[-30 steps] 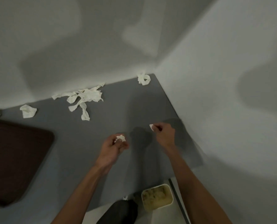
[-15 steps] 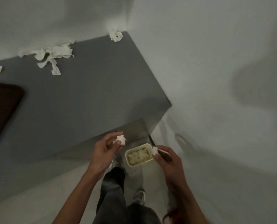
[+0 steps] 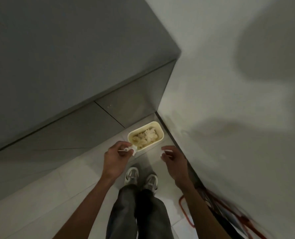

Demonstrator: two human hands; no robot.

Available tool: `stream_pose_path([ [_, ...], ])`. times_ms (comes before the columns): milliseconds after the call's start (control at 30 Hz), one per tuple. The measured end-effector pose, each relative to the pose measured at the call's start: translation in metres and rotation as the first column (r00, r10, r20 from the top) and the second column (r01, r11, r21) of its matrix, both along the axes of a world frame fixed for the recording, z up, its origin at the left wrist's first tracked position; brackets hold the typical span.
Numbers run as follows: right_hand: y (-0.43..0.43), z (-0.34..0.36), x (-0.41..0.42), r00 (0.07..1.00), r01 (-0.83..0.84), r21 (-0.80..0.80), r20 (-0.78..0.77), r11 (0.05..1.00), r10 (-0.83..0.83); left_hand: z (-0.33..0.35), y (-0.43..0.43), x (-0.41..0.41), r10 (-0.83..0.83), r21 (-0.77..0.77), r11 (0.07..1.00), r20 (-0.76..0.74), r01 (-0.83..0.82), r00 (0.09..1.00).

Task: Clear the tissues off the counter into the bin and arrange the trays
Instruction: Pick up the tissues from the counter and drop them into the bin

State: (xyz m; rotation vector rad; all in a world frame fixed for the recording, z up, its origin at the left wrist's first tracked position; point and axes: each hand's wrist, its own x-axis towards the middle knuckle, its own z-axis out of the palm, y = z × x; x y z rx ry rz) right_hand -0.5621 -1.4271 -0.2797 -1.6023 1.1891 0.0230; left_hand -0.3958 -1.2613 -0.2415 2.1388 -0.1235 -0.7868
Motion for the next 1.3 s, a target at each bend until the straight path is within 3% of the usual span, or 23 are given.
stream_pose_path([
  [233, -0.018, -0.166, 0.055, 0.952, -0.292, -0.204, -0.158, 0.935, 0.263, -0.160, -0.035, 0.008, -0.283, 0.175, 0.948, 0.093, 0.265, 0.955],
  [400, -0.049, -0.283, 0.105, 0.766, -0.617, -0.137, -0.328, 0.775, 0.552, -0.288, -0.064, 0.033, -0.336, 0.284, 0.908, 0.051, 0.309, 0.941],
  [467, -0.057, -0.323, 0.122, 0.714, -0.676, -0.141, -0.367, 0.723, 0.596, -0.336, -0.074, 0.041, -0.362, 0.330, 0.880, 0.005, 0.340, 0.932],
  [600, -0.065, -0.391, 0.149, 0.594, -0.792, -0.180, -0.446, 0.583, 0.670, -0.419, -0.094, 0.047, -0.496, 0.432, 0.765, -0.078, 0.478, 0.865],
  [700, -0.068, -0.429, 0.158, 0.527, -0.831, -0.150, -0.521, 0.535, 0.672, -0.463, -0.106, 0.050, -0.585, 0.436, 0.686, -0.147, 0.583, 0.798],
  [800, -0.069, -0.449, 0.154, 0.492, -0.847, -0.126, -0.551, 0.516, 0.674, -0.488, -0.107, 0.052, -0.687, 0.452, 0.546, -0.241, 0.705, 0.686],
  [867, -0.069, -0.443, 0.151, 0.491, -0.846, -0.118, -0.553, 0.520, 0.673, -0.485, -0.104, 0.053, -0.684, 0.457, 0.537, -0.256, 0.709, 0.683],
  [1000, -0.061, -0.386, 0.146, 0.606, -0.756, -0.139, -0.518, 0.639, 0.604, -0.430, -0.096, 0.051, -0.663, 0.440, 0.606, -0.181, 0.662, 0.727],
  [1133, -0.046, -0.290, 0.132, 0.717, -0.669, -0.252, -0.465, 0.699, 0.519, -0.328, -0.082, 0.048, -0.665, 0.441, 0.655, -0.047, 0.613, 0.745],
  [1300, -0.028, -0.135, 0.111, 0.792, -0.607, -0.425, -0.400, 0.671, 0.462, -0.167, -0.054, 0.048, -0.634, 0.407, 0.742, 0.167, 0.533, 0.755],
])
